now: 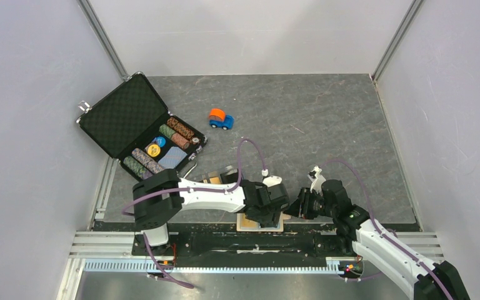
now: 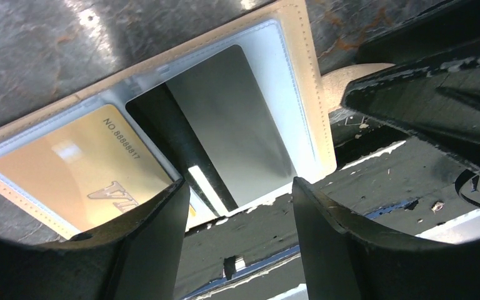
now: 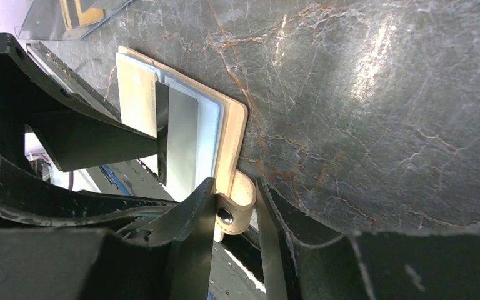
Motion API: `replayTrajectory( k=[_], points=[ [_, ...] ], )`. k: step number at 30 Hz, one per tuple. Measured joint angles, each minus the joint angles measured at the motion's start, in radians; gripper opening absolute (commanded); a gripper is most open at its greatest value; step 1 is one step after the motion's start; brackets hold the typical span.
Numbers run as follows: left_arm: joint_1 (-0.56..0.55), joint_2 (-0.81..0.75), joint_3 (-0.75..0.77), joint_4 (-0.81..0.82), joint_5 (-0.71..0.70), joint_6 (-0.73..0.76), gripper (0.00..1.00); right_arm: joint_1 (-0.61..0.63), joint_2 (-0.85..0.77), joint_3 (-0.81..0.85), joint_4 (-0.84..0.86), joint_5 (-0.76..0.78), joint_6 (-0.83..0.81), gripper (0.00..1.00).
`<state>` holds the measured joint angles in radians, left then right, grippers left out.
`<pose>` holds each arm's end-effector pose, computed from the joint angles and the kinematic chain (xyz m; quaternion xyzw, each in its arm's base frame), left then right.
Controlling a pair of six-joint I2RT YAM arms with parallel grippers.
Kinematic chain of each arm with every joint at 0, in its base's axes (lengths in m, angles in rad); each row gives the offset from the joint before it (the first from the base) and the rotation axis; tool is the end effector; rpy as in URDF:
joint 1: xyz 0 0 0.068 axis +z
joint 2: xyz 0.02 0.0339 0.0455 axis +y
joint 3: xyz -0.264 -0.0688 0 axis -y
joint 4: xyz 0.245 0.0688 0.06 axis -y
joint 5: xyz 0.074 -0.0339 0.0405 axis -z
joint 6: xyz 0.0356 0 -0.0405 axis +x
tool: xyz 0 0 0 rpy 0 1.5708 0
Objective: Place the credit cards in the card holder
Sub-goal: Insert the credit card into the card holder, then turn over the card slot in the card holder.
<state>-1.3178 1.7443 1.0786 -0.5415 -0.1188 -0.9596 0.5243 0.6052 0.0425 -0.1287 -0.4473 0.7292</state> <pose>0.0877 -0.3225 0.1672 0.1643 0.9680 -0.1394 0.1286 0.0995 0.0753 0.1161 -0.0037 0.8874 0.4060 0.2185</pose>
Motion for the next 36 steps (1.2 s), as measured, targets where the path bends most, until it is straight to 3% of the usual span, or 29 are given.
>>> replayTrajectory(
  k=[10, 16, 21, 29, 34, 36],
  points=[
    [0.000, 0.037, 0.042, 0.034, 0.021, 0.023, 0.76, 0.000, 0.000, 0.000, 0.000, 0.000, -0.001, 0.31],
    [0.006, -0.001, 0.010, 0.053, 0.019, 0.023, 0.78, 0.000, 0.026, 0.002, -0.001, 0.005, -0.016, 0.17],
    [0.042, -0.121, -0.082, 0.077, 0.024, 0.022, 0.78, 0.000, 0.103, 0.036, -0.014, 0.008, -0.045, 0.00],
    [0.138, -0.332, -0.267, 0.135, 0.061, 0.019, 0.73, 0.002, 0.270, 0.154, -0.082, 0.034, -0.127, 0.00],
    [0.194, -0.442, -0.396, 0.154, 0.079, 0.002, 0.69, -0.001, 0.337, 0.252, -0.182, 0.134, -0.193, 0.00],
    [0.222, -0.486, -0.446, 0.161, 0.093, -0.010, 0.67, -0.006, 0.344, 0.277, -0.216, 0.172, -0.216, 0.11]
  ],
)
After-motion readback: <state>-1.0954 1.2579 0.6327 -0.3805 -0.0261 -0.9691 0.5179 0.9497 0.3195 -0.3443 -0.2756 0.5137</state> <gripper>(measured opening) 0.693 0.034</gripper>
